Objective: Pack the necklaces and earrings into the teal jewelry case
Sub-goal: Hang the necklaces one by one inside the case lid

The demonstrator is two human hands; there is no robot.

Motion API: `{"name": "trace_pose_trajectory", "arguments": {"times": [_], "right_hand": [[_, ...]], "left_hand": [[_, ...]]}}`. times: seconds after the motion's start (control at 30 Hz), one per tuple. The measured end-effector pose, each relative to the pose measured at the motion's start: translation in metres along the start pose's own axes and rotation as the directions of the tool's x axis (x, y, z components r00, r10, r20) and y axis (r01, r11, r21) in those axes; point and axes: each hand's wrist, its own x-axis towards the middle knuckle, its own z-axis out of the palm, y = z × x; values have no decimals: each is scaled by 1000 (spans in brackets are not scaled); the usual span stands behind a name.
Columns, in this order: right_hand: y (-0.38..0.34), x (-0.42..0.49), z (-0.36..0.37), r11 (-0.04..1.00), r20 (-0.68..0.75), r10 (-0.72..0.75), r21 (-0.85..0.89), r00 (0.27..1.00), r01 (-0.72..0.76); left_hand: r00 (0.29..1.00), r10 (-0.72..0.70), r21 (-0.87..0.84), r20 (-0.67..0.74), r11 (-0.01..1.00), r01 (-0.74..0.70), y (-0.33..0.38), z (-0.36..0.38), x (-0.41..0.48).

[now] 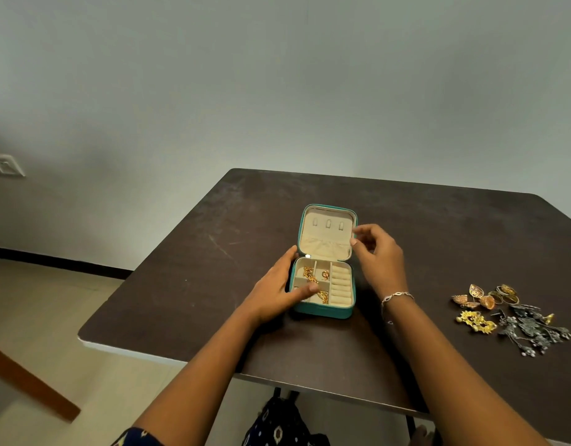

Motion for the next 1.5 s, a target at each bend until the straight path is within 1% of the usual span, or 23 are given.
{"name": "trace_pose_trajectory", "arguments": {"times": [0.07,0.17,0.27,0.33,0.43,0.7,0.9,1.1,1.2,1.27,1.37,1.43,1.5], "right_hand": [[-5,-9,0,998,64,-61,-28,996,62],[-12,-17,4,984,190,-116,-110,975,138],[-17,-21,11,946,353,-59,-278,934,165],[-18,-22,14,904,418,-27,-378,908,200],[-18,-25,16,867,446,-24,-436,895,241],[-22,-27,16,867,449,-29,-433,893,246],[-21,-29,15,904,430,-24,-376,902,203],[-23,-29,15,935,394,7,-328,919,133],[-23,-28,13,949,374,-2,-292,927,120],[-24,-27,11,972,353,-7,-216,936,89],[-26,-23,5,998,347,49,-54,937,-33],[-29,-20,2,991,360,84,65,929,-115],[-34,-17,-1,962,393,114,187,912,-201]], "left_hand": [[999,20,-38,-43,999,-22,-6,2,3],[994,6,-79,-108,997,-14,-15,3,7],[989,-22,-85,-143,996,10,-18,3,10],[988,-15,-82,-156,997,2,-19,3,11],[987,3,-68,-161,998,-14,-22,3,12],[986,42,-53,-163,997,-52,-22,3,12],[982,64,-67,-176,995,-77,-17,3,8],[981,67,-54,-182,995,-78,-15,3,8],[981,64,-48,-180,996,-74,-15,3,7],[981,61,-41,-182,997,-70,-16,2,7],[981,60,-38,-183,997,-68,-16,2,8],[981,62,-39,-183,997,-70,-16,3,8],[980,66,-39,-187,996,-75,-17,3,8]]}}
